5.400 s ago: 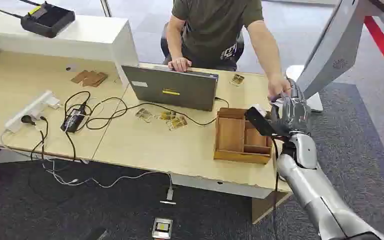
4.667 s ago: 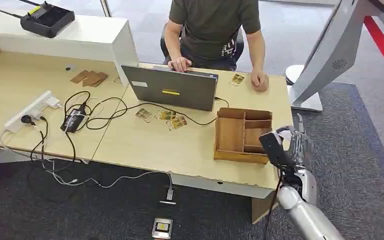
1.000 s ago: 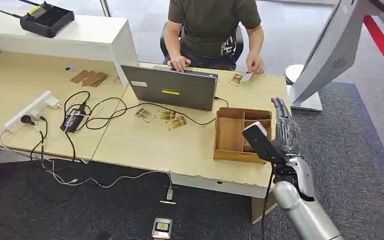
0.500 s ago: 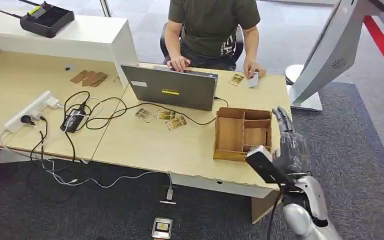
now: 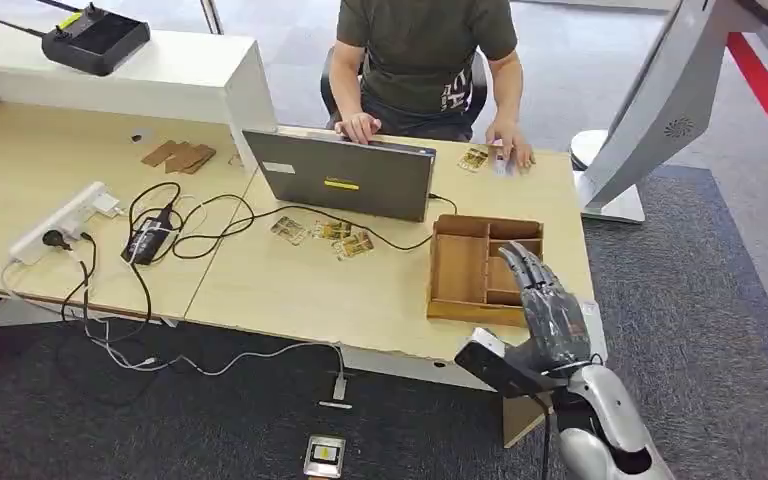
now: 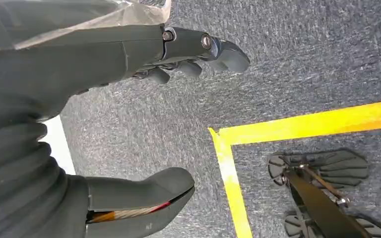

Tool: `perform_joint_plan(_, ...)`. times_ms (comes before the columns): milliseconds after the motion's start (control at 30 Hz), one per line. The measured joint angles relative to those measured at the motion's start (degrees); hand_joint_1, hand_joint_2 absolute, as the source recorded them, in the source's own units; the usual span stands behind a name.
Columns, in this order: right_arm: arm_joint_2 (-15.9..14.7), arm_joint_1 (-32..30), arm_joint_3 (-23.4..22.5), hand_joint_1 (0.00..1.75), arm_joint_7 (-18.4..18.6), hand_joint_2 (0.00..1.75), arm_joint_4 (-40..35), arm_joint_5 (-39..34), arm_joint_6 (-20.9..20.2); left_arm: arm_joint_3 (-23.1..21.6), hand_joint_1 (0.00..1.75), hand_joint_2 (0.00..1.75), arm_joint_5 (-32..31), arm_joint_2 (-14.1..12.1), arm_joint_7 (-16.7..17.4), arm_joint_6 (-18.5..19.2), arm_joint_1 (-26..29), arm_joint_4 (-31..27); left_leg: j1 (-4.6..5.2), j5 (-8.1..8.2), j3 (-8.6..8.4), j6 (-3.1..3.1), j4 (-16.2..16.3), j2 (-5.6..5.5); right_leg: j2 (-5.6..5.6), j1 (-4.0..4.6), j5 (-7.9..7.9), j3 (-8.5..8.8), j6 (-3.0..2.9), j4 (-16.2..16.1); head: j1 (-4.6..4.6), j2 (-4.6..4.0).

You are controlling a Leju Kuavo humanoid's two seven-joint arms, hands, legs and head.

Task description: Pass the card to the sensor for recognition and then transmit it.

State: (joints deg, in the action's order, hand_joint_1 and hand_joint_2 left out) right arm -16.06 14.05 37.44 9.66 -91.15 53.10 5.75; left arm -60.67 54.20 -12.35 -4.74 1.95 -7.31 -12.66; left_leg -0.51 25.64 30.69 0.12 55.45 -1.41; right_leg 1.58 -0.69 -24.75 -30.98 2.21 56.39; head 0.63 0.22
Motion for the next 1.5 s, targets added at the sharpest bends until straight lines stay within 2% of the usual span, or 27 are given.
perform_joint_plan(167, 0.30, 0.51, 1.03, 0.00, 3.52, 1.75, 2.11, 5.43, -2.25, 0.24, 0.00, 1.75, -0.06, 0.02, 0.15, 0.02, -0.05, 0.00, 0.00, 0.00, 0.01, 0.00, 0.00, 0.00, 0.00, 0.00, 0.00, 0.00, 0.00, 0.00, 0.00, 0.00)
perform_joint_plan(300, 1.25, 1.51, 1.84, 0.00, 3.98, 1.75, 6.30, 4.48, -2.21, 0.28, 0.00, 1.75, -0.20, 0.02, 0.57, 0.39, -0.15, 0.00, 0.00, 0.00, 0.04, 0.00, -0.01, 0.00, 0.00, 0.00, 0.00, -0.02, 0.00, 0.01, 0.00, 0.00)
perform_joint_plan(600, 4.46, 6.72, 3.26, 0.00, 4.07, 1.75, 20.05, 0.64, 4.13, 0.26, 0.00, 1.75, -1.22, 0.02, 1.79, 1.07, -1.16, 0.00, 0.00, -0.03, 0.02, -0.01, 0.00, -0.01, 0.00, 0.00, 0.01, -0.01, 0.00, 0.04, 0.02, 0.00)
perform_joint_plan(900, 7.39, 9.69, 4.11, 0.00, 4.83, 1.75, 28.00, 1.40, 5.26, 0.26, 0.00, 1.75, -1.38, 0.02, 2.01, 1.20, -1.66, 0.00, -0.01, -0.03, 0.04, -0.01, 0.00, -0.02, 0.00, 0.01, 0.01, -0.03, 0.00, 0.03, 0.00, 0.00)
perform_joint_plan(1067, 8.39, 10.94, 5.05, 0.00, 7.67, 1.75, 30.23, 7.37, 5.61, 0.26, 0.00, 1.75, -1.33, 0.04, 1.92, 1.18, -1.70, 0.00, -0.01, -0.03, 0.03, -0.01, 0.00, 0.00, 0.00, 0.00, 0.01, -0.03, 0.00, 0.03, 0.00, 0.00)
perform_joint_plan(1500, 9.09, 12.48, 5.86, 0.00, 10.14, 1.75, 32.35, 13.91, 5.05, 0.26, 0.00, 1.75, -1.33, 0.04, 1.09, -0.53, -1.66, 0.00, 0.00, -0.03, 0.02, -0.01, 0.00, -0.01, 0.00, 0.00, 0.01, -0.04, 0.00, 0.03, 0.00, 0.00)
